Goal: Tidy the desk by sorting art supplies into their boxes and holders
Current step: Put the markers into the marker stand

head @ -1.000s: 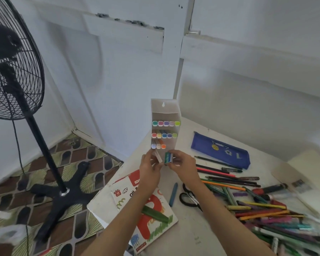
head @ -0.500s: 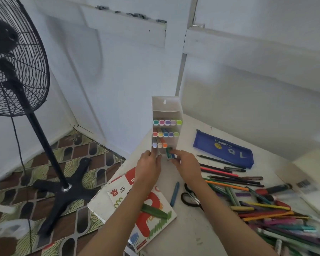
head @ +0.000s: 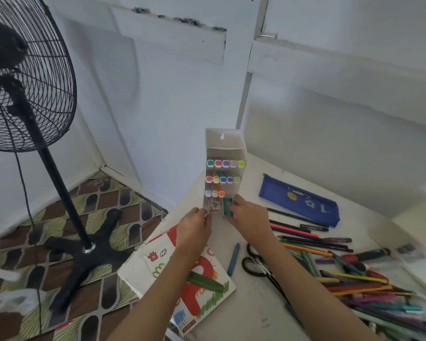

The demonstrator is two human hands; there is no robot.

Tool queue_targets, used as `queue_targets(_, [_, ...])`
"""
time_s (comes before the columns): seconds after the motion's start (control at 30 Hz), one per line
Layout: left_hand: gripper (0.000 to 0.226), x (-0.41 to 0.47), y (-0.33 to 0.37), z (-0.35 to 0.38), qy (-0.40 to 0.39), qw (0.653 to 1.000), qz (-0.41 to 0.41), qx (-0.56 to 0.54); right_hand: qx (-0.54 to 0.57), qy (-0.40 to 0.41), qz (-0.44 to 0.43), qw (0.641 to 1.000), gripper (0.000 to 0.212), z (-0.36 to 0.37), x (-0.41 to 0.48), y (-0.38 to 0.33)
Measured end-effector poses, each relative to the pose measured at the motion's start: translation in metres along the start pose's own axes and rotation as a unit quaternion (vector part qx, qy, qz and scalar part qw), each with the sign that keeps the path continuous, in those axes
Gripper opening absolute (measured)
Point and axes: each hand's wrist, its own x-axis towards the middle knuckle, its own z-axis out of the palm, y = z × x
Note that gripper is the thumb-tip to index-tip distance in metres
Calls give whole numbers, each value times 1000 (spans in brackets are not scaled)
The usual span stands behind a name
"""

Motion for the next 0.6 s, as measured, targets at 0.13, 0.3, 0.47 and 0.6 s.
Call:
queue_targets(0.13, [22,3,4,-5,28,998,49,28,-40,4,-26,999,32,2,-3,-5])
queue_targets(0.3, [37,11,2,-3,56,983,143,104,-62,-91,-23,994,37,6,4,-3])
queue_targets(0.47, [43,13,1,-4,16,984,120,129,36,-126,-2,991,46,7,3,0])
queue_targets(0.6, [42,16,0,-4,-25,979,94,181,51,-71,-35,996,50,7,2,-3])
